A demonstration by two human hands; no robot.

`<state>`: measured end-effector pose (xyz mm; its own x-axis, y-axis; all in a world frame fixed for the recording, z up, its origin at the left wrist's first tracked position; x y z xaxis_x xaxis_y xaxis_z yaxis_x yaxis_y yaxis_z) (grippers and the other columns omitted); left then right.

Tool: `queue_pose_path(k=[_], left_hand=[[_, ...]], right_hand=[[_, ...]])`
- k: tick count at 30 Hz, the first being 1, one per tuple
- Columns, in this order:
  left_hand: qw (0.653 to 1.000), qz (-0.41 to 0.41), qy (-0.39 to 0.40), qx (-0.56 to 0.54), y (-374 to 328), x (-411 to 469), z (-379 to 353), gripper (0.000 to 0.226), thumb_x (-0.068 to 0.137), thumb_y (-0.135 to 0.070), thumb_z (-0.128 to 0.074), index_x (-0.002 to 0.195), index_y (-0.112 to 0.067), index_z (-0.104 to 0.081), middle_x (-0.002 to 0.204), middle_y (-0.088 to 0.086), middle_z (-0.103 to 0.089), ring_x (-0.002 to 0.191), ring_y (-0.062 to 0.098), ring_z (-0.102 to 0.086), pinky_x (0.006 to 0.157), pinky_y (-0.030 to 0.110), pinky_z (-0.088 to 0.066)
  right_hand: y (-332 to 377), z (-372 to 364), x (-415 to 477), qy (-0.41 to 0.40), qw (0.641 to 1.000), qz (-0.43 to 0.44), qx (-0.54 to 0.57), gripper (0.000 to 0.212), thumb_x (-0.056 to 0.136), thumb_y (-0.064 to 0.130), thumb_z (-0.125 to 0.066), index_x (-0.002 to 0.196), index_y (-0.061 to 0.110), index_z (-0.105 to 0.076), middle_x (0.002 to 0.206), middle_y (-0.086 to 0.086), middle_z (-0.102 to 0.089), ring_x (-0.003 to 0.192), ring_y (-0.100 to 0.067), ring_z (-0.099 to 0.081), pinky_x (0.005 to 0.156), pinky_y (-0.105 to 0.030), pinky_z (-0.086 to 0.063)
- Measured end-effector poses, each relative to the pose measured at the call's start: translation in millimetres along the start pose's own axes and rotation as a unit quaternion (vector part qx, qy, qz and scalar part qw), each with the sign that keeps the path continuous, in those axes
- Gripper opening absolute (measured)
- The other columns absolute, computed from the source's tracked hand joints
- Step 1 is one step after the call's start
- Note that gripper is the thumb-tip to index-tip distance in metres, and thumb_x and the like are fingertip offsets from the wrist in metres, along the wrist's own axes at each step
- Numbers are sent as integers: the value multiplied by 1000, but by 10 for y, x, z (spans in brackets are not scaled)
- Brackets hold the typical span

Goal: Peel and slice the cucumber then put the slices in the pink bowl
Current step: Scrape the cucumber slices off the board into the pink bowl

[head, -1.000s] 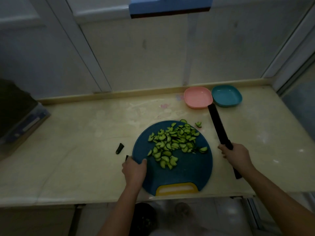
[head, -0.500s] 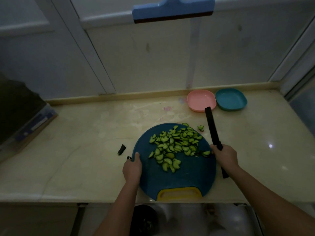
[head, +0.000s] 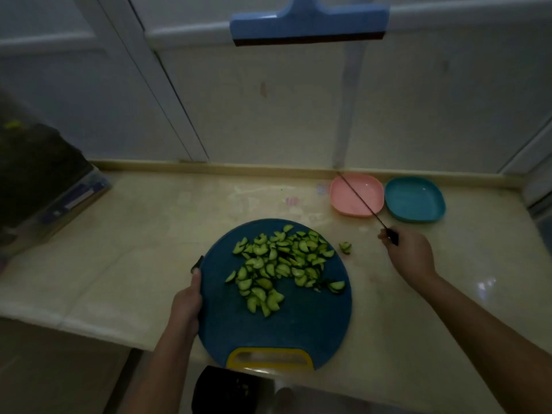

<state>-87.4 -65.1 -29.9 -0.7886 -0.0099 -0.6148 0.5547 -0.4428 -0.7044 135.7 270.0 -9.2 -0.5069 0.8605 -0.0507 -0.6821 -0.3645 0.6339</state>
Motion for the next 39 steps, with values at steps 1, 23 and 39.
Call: queue_pose_path(k=[1, 23, 39], left_hand=[[1000, 1, -6, -13, -41, -16, 13, 61, 91, -54, -44, 95, 5, -59, 96, 19, -61, 82, 33, -58, 71, 38, -49], [989, 27, -31, -142, -342, -29, 161, 60, 91, -53, -46, 112, 2, -56, 121, 21, -58, 109, 35, -56, 80, 43, -46], [989, -15, 143, -18, -426, -178, -701, 60, 86, -64, -44, 92, -7, -64, 94, 14, -67, 85, 31, -63, 71, 40, -53]], right_hand=[[-14, -26, 164, 10, 999, 24, -24, 17, 89, 14, -59, 102, 11, -69, 93, -8, -70, 86, -26, -63, 68, -30, -44], [-130, -234, 13, 56, 998, 12, -28, 25, 89, 12, -55, 64, 13, -54, 58, -4, -48, 60, -25, -49, 50, -29, -29], [-140, 397, -1238, 75, 994, 54, -61, 61, 79, 76, -33, 64, 20, -52, 55, -1, -51, 54, -15, -48, 51, -27, -32]])
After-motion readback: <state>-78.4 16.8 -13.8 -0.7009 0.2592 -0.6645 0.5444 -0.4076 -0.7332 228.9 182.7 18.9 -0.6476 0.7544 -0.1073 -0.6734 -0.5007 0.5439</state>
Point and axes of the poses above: each hand's wrist, its own x-axis towards the middle knuckle, its own z-axis out of the back of the hand, y = z × x, the point moved 1 cm from there along x, towards the middle knuckle
